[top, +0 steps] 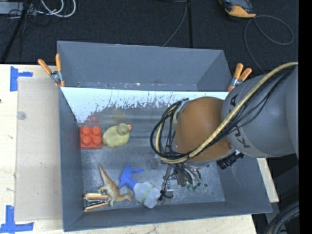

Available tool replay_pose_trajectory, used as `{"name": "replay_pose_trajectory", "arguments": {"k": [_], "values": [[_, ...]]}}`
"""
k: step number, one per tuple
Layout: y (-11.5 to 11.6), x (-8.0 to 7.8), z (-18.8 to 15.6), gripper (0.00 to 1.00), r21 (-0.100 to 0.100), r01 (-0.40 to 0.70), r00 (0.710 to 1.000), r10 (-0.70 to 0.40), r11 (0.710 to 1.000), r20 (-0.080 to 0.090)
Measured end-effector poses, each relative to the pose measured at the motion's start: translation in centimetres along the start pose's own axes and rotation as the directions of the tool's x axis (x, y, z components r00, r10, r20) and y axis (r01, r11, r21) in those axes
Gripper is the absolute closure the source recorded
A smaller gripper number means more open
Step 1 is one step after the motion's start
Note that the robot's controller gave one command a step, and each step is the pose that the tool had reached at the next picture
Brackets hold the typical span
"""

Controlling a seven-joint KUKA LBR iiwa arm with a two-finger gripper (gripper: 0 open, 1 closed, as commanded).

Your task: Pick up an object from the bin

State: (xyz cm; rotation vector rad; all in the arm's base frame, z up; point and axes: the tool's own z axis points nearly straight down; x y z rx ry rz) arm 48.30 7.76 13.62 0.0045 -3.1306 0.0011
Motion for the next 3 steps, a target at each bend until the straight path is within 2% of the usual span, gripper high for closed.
{"name": "replay_pose_trajectory", "arguments": {"k": [1, 2, 3], "values": [[0.0, -0.2, -0.4, 0.00, -0.001, -0.003, 1.000, 0.003, 1.000, 0.008], [2.0, -0.1, 3.4, 0.00, 0.000, 0.008, 1.000, -0.008, 1.000, 0.006], [4.3, -1.3, 6.7, 1.00, -0.001, -0.017, 1.000, 0.017, 1.000, 0.006]]}}
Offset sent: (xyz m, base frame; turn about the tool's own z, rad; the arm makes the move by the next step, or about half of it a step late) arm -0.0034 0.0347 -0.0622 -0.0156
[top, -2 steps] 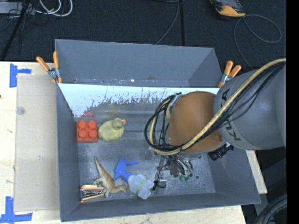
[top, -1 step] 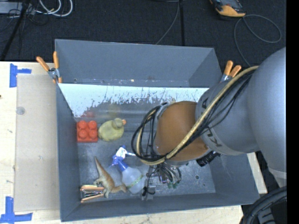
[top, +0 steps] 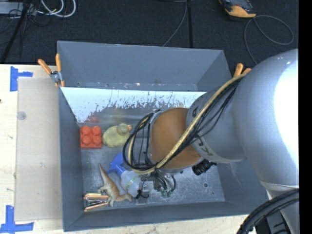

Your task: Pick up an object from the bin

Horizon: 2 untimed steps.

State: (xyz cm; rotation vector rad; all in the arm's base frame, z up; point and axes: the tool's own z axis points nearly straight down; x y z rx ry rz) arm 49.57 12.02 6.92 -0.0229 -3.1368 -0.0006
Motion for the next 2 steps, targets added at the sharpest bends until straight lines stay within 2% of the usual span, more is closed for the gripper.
{"name": "replay_pose_trajectory", "arguments": {"k": [1, 2], "values": [[0.0, 0.0, 0.0, 1.00, 0.000, -0.001, 1.000, 0.001, 1.000, 0.000], [0.0, 0.2, -4.5, 1.00, 0.003, 0.019, 1.000, -0.019, 1.000, -0.010]]}}
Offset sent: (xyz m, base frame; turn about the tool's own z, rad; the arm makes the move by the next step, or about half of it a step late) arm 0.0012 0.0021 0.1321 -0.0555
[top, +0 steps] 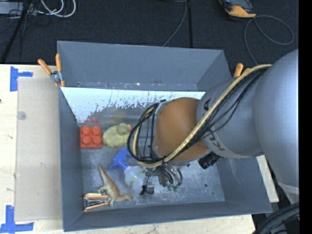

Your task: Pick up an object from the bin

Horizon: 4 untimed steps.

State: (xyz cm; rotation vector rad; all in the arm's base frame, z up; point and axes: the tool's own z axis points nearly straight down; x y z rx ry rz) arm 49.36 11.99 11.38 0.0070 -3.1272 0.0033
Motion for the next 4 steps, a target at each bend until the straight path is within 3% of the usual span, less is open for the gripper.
{"name": "replay_pose_trajectory", "arguments": {"k": [1, 2, 3, 4], "values": [[0.4, -1.1, -5.5, 1.00, -0.001, 0.035, 0.999, -0.035, 0.999, 0.005], [0.9, 0.4, -18.0, 1.00, 0.000, -0.011, 1.000, 0.011, 1.000, 0.000], [0.9, 0.4, -18.0, 1.00, 0.000, -0.011, 1.000, 0.011, 1.000, 0.000], [2.5, 0.0, -15.2, 1.00, 0.000, 0.263, 0.965, -0.263, 0.965, -0.003]]}}
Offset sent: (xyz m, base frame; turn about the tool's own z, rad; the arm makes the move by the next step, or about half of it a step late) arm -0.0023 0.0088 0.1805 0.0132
